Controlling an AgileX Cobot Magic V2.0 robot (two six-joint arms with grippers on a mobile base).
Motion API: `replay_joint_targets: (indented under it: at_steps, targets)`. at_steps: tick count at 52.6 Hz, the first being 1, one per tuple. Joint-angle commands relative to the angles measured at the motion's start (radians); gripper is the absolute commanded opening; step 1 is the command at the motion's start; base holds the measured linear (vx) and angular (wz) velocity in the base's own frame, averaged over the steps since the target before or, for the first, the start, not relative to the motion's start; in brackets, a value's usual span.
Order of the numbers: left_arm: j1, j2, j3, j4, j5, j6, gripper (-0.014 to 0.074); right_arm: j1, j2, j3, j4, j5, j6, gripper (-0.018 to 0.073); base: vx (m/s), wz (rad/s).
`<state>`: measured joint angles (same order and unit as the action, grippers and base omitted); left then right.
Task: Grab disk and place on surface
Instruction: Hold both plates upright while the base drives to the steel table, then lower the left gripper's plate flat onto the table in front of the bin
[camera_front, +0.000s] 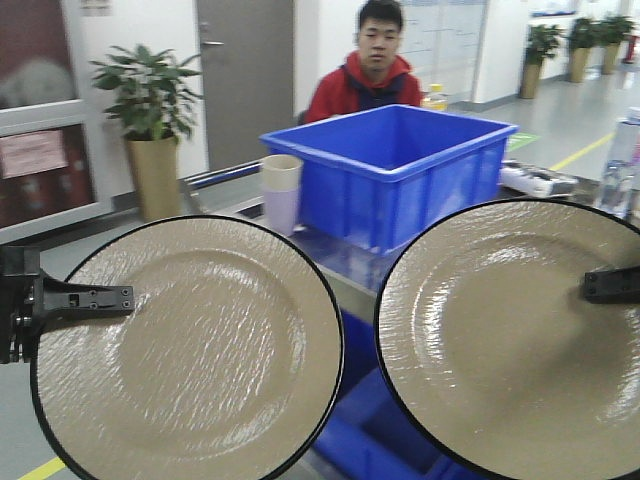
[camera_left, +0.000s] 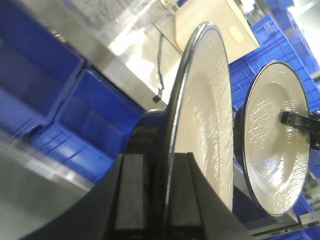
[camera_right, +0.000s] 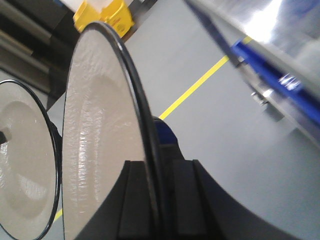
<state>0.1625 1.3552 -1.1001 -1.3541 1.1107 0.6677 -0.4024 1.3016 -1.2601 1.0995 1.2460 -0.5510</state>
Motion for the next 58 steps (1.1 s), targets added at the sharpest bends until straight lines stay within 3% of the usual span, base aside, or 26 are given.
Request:
replay_joint_targets:
  at_steps: [1,58]
  targets:
    - [-0.002,-0.036,-0.034,-0.144,0.017,-0.016,-0.0005,-0.001,-0.029,-0.030,0.130,0.015,0.003,-0.0009,0.40,-0.54]
    - [-0.002,-0.036,-0.034,-0.144,0.016,-0.016,-0.0005,-0.001,-0.029,-0.030,0.130,0.015,0.003,-0.0009,0.24,-0.59]
